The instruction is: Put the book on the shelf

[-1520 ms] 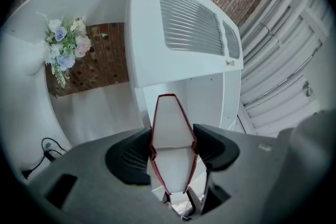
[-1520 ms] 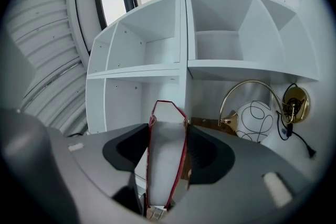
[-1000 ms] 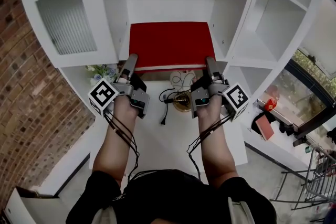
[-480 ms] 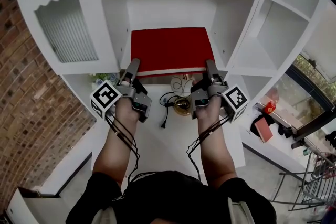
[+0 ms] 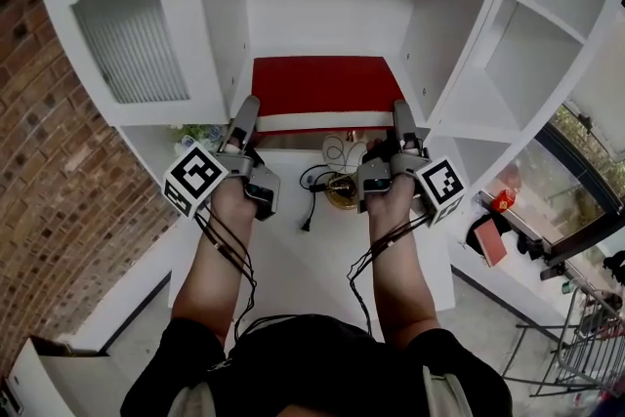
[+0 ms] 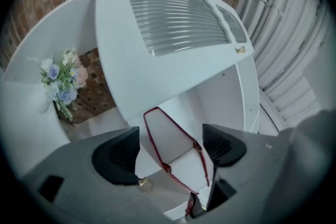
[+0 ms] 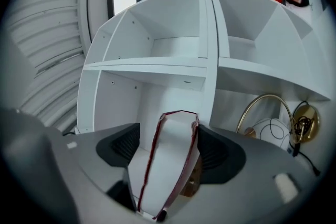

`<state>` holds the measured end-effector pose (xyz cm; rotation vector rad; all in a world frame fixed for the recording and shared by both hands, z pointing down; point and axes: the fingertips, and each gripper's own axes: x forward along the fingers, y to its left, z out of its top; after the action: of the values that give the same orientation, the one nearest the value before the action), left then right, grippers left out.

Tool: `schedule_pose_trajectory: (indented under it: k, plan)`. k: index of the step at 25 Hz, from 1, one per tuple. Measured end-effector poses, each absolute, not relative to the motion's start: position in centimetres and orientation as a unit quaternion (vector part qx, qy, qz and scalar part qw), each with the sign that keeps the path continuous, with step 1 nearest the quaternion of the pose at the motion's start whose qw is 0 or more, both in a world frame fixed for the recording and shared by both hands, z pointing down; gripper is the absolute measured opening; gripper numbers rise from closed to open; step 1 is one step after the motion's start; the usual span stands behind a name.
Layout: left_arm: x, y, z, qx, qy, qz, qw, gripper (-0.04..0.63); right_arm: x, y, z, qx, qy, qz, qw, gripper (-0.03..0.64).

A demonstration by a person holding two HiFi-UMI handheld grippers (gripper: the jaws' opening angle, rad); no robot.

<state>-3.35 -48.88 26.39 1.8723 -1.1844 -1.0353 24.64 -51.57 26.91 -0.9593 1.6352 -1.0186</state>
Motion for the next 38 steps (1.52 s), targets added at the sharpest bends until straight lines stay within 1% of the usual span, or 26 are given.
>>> schedule_pose_trajectory:
  k: [2, 4, 7, 9, 11, 13, 14, 15, 16, 18, 20, 24, 30, 38]
  plan:
    - [-4.0, -48.1, 26.3, 0.727, -0.475, -0.385, 0.313, 0.37, 25.1, -51.3, 26.9, -0.412, 0.676, -0.393, 0.467, 0.347]
    - [-4.5, -47.2, 26.1, 0.741, -0.503, -0.357, 0.267, 0.354, 25.9, -50.8, 26.8, -0.448, 0.688, -0.347, 0.453, 0.347]
    - [-4.9, -45.6, 25.9, 0.765, -0.559, -0.278, 0.159, 0.311, 27.2, -49.3, 26.1, -0.525, 0.722, -0.21, 0.399, 0.345]
    - [-4.6, -44.4, 26.2, 0.772, -0.591, -0.215, 0.086, 0.276, 27.3, -47.9, 25.7, -0.566, 0.744, -0.102, 0.34, 0.311]
    - [-4.1, -43.3, 27.1, 0.774, -0.611, -0.162, 0.033, 0.225, 26.9, -46.3, 26.0, -0.592, 0.754, -0.015, 0.285, 0.254]
    - [-3.5, -42.3, 28.6, 0.773, -0.621, -0.128, 0.006, 0.156, 26.4, -45.1, 26.8, -0.6, 0.76, 0.03, 0.249, 0.182]
    - [-3.4, -41.8, 29.4, 0.772, -0.625, -0.117, -0.002, 0.123, 26.1, -44.7, 27.4, -0.6, 0.763, 0.04, 0.238, 0.158]
    - [-3.2, -41.4, 30.2, 0.77, -0.629, -0.109, -0.009, 0.094, 25.7, -44.2, 28.1, -0.6, 0.765, 0.047, 0.227, 0.129]
    - [-3.1, -40.9, 31.0, 0.768, -0.632, -0.101, -0.015, 0.067, 25.3, -43.8, 29.0, -0.602, 0.768, 0.052, 0.214, 0.116]
    - [-2.5, -40.1, 32.8, 0.77, -0.632, -0.085, -0.019, 0.007, 24.5, -42.9, 30.9, -0.604, 0.773, 0.06, 0.184, 0.054]
    - [-1.9, -39.5, 34.5, 0.777, -0.625, -0.075, -0.011, 0.0, 23.3, -42.0, 32.6, -0.597, 0.784, 0.06, 0.157, 0.014]
    - [-0.7, -38.4, 37.3, 0.8, -0.597, -0.061, -0.006, 0.001, 21.0, -40.8, 36.1, -0.576, 0.808, 0.04, 0.12, 0.014]
    - [0.8, -37.7, 41.6, 0.819, -0.573, -0.035, 0.024, 0.002, 19.7, -40.9, 39.9, -0.566, 0.82, -0.009, 0.083, 0.012]
    - [1.1, -37.7, 42.5, 0.825, -0.563, -0.032, 0.041, 0.002, 18.9, -40.7, 40.9, -0.556, 0.827, -0.019, 0.076, 0.012]
